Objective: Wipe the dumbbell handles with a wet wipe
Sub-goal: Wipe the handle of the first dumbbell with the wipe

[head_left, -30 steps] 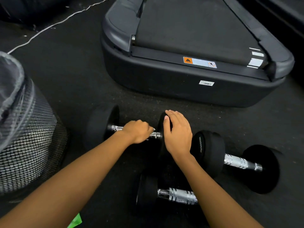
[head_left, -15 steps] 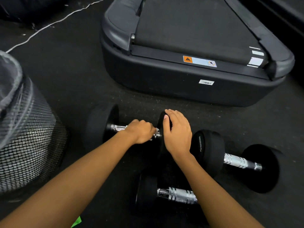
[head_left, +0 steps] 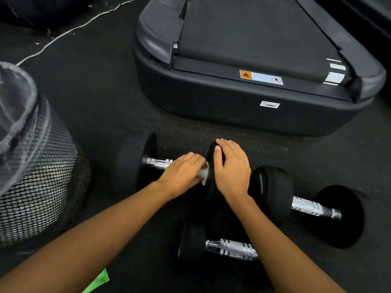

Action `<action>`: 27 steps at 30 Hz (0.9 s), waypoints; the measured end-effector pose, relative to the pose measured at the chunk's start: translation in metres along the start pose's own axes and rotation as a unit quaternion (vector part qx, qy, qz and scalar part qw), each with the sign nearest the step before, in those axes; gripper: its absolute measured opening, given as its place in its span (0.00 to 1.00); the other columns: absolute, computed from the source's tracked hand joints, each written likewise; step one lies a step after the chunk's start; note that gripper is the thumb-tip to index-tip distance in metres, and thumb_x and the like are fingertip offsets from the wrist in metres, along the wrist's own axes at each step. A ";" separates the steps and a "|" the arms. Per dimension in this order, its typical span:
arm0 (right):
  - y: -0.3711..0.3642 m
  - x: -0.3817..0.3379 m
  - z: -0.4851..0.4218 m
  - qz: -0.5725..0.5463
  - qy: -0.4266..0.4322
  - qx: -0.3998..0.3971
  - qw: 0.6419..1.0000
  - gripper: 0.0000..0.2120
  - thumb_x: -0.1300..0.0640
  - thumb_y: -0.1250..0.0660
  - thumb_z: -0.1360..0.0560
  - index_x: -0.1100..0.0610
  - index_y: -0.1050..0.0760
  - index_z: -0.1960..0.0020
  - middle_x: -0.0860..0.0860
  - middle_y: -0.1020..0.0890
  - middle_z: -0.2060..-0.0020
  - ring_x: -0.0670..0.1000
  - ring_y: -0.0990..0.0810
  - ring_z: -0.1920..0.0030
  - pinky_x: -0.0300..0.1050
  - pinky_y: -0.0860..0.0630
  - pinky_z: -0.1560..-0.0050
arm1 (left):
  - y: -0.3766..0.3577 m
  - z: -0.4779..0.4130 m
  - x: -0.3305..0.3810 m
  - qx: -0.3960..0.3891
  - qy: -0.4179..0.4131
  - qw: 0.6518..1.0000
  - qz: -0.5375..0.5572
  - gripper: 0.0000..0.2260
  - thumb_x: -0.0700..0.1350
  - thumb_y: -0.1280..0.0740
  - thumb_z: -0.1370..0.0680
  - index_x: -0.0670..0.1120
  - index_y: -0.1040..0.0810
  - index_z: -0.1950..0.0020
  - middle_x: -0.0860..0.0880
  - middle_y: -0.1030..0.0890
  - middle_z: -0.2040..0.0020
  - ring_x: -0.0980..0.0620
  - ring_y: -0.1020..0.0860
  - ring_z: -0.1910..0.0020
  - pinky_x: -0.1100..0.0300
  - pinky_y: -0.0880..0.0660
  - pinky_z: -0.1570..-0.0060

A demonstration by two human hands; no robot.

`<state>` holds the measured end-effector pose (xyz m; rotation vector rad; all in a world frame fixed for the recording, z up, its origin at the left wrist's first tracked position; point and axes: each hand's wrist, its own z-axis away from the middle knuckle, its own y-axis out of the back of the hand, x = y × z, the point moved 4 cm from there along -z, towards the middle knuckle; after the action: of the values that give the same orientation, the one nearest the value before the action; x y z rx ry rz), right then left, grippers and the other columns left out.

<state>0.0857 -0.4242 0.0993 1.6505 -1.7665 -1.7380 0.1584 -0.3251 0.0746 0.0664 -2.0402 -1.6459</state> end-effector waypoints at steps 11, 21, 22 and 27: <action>0.000 -0.001 0.000 0.003 0.000 -0.001 1.000 0.16 0.53 0.43 0.20 0.56 0.26 0.36 0.50 0.22 0.38 0.49 0.30 0.33 0.46 0.38 0.30 | 0.002 0.005 0.000 0.010 -0.075 0.995 -0.066 0.12 0.38 0.27 0.35 0.44 0.24 0.55 0.47 0.23 0.55 0.50 0.24 0.57 0.58 0.25 0.59; 0.000 0.000 0.001 -0.005 0.002 0.001 1.000 0.19 0.51 0.46 0.21 0.56 0.25 0.36 0.50 0.22 0.38 0.49 0.30 0.33 0.45 0.38 0.31 | 0.011 0.014 -0.031 -0.060 -0.013 0.998 0.013 0.18 0.49 0.35 0.23 0.45 0.28 0.35 0.50 0.27 0.38 0.54 0.32 0.38 0.57 0.29 0.42; 0.000 0.000 0.001 -0.007 0.001 0.002 1.000 0.19 0.51 0.46 0.22 0.56 0.25 0.36 0.50 0.22 0.39 0.49 0.30 0.33 0.45 0.38 0.31 | 0.012 0.015 -0.035 -0.058 0.001 0.998 0.006 0.18 0.52 0.37 0.22 0.46 0.28 0.34 0.51 0.27 0.38 0.54 0.32 0.38 0.59 0.31 0.41; 0.000 0.001 -0.001 0.000 0.000 -0.002 1.000 0.16 0.54 0.43 0.20 0.56 0.26 0.36 0.50 0.23 0.38 0.49 0.31 0.32 0.46 0.37 0.30 | 0.005 -0.006 -0.026 -0.104 0.105 0.989 -0.019 0.15 0.53 0.44 0.20 0.49 0.21 0.45 0.48 0.21 0.48 0.50 0.25 0.46 0.54 0.29 0.45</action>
<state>0.0863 -0.4252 0.0991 1.6486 -1.7631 -1.7410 0.1847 -0.3201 0.0707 0.1975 -1.7129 -1.7845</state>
